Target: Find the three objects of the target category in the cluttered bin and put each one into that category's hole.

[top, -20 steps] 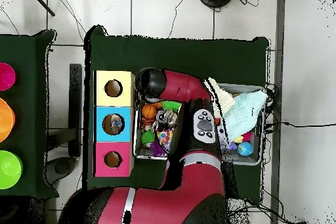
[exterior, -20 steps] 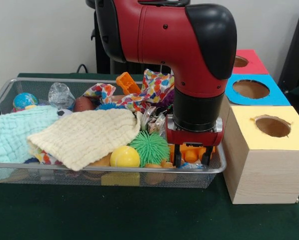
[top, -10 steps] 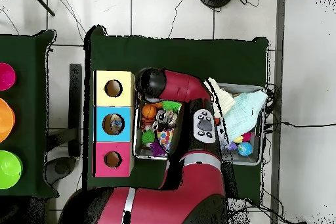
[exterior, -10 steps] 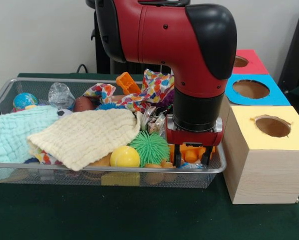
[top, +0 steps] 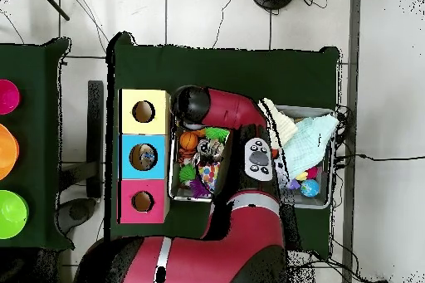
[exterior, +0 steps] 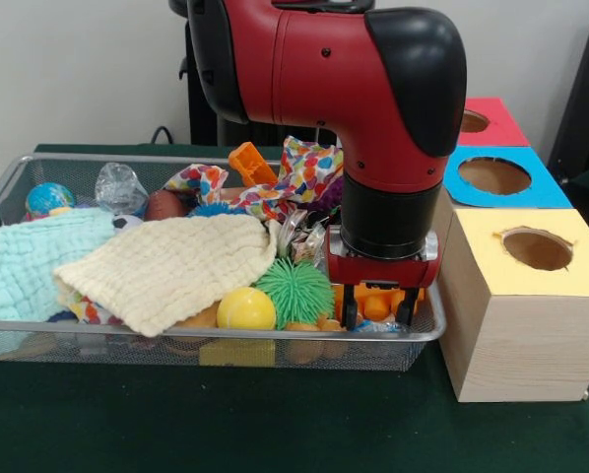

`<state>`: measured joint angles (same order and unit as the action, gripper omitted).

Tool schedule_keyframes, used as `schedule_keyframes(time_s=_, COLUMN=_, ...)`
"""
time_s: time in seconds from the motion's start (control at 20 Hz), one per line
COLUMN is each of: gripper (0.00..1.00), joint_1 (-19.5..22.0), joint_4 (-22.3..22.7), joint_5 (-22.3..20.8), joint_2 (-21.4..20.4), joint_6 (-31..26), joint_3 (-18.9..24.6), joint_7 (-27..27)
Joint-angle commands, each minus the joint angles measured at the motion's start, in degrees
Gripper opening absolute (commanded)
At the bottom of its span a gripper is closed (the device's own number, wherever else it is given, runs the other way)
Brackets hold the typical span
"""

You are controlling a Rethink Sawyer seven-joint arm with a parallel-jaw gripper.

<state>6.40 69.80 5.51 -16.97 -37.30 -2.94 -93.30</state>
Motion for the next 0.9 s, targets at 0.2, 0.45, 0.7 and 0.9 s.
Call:
schedule_keyframes(time_s=0.2, gripper=0.00, joint_1=0.1, joint_4=4.6, joint_5=-2.4, joint_2=0.9, joint_6=8.0, joint_3=3.4, joint_7=-6.8)
schedule_keyframes(time_s=0.45, gripper=0.00, joint_1=-0.9, joint_4=9.2, joint_5=-1.8, joint_2=-7.4, joint_6=1.7, joint_3=1.9, joint_7=-6.3)
schedule_keyframes(time_s=0.7, gripper=0.00, joint_1=-1.3, joint_4=11.4, joint_5=-1.5, joint_2=-12.8, joint_6=-3.5, joint_3=0.6, joint_7=-5.4)
schedule_keyframes(time_s=0.9, gripper=0.00, joint_1=-1.1, joint_4=12.9, joint_5=-1.7, joint_2=-14.0, joint_6=-3.3, joint_3=0.7, joint_7=-5.2)
